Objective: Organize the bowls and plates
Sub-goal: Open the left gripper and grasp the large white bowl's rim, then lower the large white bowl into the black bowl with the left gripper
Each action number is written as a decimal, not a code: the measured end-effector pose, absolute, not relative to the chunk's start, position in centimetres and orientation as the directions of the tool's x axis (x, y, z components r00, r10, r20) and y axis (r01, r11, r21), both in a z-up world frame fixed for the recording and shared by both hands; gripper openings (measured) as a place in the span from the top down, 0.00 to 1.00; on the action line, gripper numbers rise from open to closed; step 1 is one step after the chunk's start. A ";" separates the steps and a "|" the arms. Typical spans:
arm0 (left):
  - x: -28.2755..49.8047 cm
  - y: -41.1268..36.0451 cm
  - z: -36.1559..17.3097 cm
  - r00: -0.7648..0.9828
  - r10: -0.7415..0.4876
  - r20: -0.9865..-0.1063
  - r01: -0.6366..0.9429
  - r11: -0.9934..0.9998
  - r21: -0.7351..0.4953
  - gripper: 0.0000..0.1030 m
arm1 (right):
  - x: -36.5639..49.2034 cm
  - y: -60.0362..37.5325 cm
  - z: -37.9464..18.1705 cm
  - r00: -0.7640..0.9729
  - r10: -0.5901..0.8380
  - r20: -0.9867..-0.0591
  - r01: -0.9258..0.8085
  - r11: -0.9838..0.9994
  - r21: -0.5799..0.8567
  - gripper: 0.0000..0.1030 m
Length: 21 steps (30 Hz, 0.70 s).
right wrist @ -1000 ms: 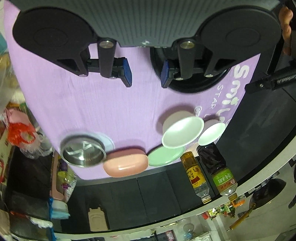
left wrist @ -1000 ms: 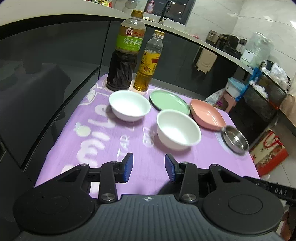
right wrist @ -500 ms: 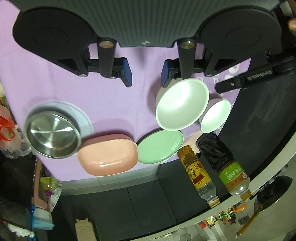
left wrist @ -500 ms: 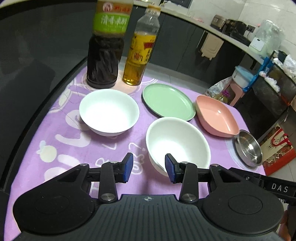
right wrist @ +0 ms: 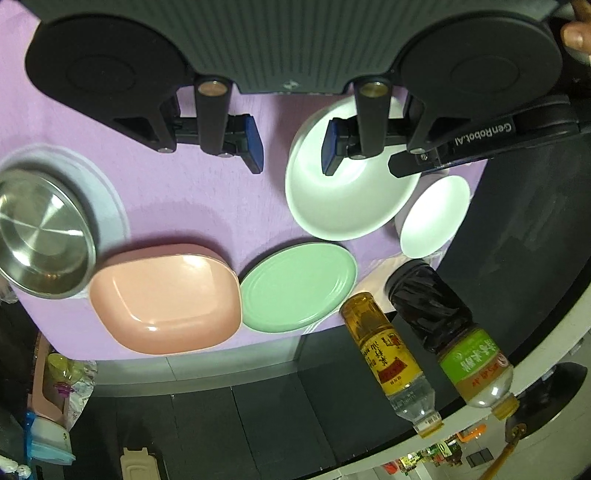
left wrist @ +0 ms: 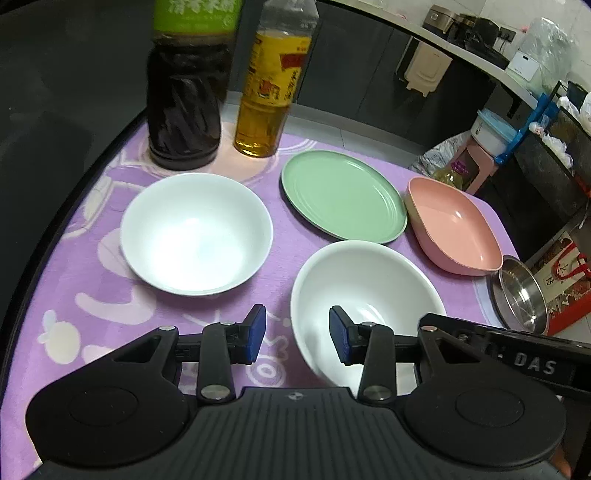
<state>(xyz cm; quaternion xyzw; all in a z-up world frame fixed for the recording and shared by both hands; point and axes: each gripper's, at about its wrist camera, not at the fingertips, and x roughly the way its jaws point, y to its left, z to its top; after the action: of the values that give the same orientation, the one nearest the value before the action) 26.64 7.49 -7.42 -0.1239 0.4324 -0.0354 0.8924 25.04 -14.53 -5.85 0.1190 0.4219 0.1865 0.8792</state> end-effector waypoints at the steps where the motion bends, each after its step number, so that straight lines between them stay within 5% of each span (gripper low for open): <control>1: 26.9 7.3 -7.6 0.620 -0.173 -0.765 -0.039 0.967 -0.250 0.67 | 25.2 -14.4 -6.0 0.575 0.422 -0.701 -0.224 0.905 0.361 0.64; 4: 27.2 6.9 -8.1 0.608 -0.194 -0.770 0.000 0.970 -0.245 0.79 | 25.5 -14.0 -6.5 0.582 0.405 -0.705 -0.225 0.914 0.339 0.66; 5: 27.2 6.8 -8.2 0.599 -0.204 -0.774 0.014 0.970 -0.244 0.90 | 25.5 -13.8 -6.6 0.581 0.400 -0.709 -0.230 0.916 0.328 0.76; 6: 27.2 6.7 -8.2 0.590 -0.210 -0.780 0.023 0.969 -0.244 0.90 | 25.6 -13.7 -6.7 0.575 0.398 -0.715 -0.230 0.917 0.326 0.90; 7: 26.9 6.6 -8.0 0.592 -0.205 -0.779 0.025 0.971 -0.237 0.90 | 25.7 -13.8 -6.7 0.563 0.407 -0.720 -0.228 0.913 0.338 0.92; 21: 18.3 5.6 -2.0 0.702 -0.234 -0.673 0.109 0.969 -0.223 0.90 | 17.5 -15.8 -1.8 0.666 0.401 -0.630 -0.262 0.915 0.306 0.90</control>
<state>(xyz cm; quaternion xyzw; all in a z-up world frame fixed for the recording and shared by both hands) 18.29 5.61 -1.96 -0.0833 0.3746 -0.0932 0.9187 17.53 -15.80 -1.84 0.0948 0.3660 0.1825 0.9076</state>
